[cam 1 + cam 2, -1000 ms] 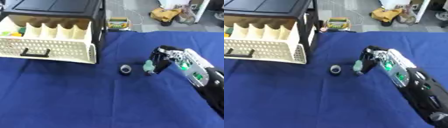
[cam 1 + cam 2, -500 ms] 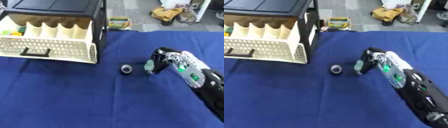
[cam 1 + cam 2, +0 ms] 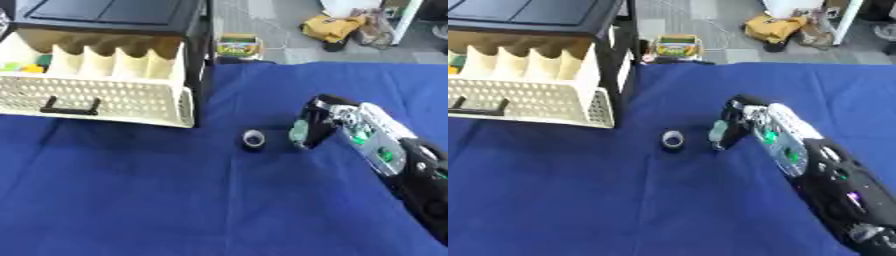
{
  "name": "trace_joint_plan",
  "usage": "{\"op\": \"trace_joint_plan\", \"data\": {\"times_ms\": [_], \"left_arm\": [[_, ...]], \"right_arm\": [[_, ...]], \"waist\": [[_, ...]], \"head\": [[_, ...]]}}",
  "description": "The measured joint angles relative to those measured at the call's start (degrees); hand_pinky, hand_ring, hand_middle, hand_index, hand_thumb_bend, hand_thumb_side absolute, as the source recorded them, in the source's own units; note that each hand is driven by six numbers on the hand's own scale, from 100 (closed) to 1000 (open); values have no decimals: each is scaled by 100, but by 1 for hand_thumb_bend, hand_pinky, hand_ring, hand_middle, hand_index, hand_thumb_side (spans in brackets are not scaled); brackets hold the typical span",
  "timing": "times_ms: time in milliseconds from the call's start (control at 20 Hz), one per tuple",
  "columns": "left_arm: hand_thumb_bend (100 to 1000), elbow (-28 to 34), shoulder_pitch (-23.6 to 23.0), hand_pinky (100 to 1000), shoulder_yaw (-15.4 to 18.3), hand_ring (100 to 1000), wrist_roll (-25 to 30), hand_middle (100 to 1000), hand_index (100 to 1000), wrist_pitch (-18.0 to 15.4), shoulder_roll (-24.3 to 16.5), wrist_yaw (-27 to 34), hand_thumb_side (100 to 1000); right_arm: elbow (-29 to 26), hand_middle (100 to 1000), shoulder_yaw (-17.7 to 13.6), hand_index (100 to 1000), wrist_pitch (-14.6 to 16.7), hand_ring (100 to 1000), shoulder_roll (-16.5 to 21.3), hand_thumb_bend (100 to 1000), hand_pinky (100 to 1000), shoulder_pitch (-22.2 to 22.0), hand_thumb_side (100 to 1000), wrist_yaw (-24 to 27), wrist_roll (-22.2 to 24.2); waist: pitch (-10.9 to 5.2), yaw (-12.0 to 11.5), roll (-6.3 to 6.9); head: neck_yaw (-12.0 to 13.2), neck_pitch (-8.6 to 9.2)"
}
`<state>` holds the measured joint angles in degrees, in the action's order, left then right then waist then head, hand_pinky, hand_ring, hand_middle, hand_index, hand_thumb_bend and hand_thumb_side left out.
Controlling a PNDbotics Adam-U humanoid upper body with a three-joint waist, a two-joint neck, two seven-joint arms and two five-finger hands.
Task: Pick up objects from table and place into drawer.
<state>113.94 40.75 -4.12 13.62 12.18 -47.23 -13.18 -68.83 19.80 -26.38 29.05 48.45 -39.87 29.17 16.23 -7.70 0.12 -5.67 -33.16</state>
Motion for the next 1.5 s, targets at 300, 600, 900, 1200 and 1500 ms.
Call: {"op": "trace_joint_plan", "data": {"times_ms": [300,600,900,1200,1500], "left_arm": [[100,0,-38,100,0,100,-6,100,724,-6,1,1,608],[100,0,-47,100,0,100,-13,100,718,-10,1,4,600],[100,0,-85,100,0,100,-14,100,715,-10,2,6,598],[100,0,-96,100,0,100,-11,100,713,-7,2,6,594],[100,0,-121,100,0,100,-12,100,713,3,2,6,594]], "right_arm": [[-4,534,-2,663,-43,559,-19,367,391,13,100,17,-16],[4,523,4,648,-173,542,-27,243,359,12,100,134,-133],[-16,519,35,646,-262,534,-31,150,346,48,100,252,-195],[-138,516,37,645,-340,531,-23,188,342,129,125,322,-180],[-294,512,38,639,-429,524,7,183,335,257,139,341,-143]], "waist": [[-1,1,-3],[-1,11,-5],[-2,28,-16],[-37,66,-30],[-97,99,-71]], "head": [[-2,3],[-4,4],[-4,4],[-3,4],[4,4]]}}
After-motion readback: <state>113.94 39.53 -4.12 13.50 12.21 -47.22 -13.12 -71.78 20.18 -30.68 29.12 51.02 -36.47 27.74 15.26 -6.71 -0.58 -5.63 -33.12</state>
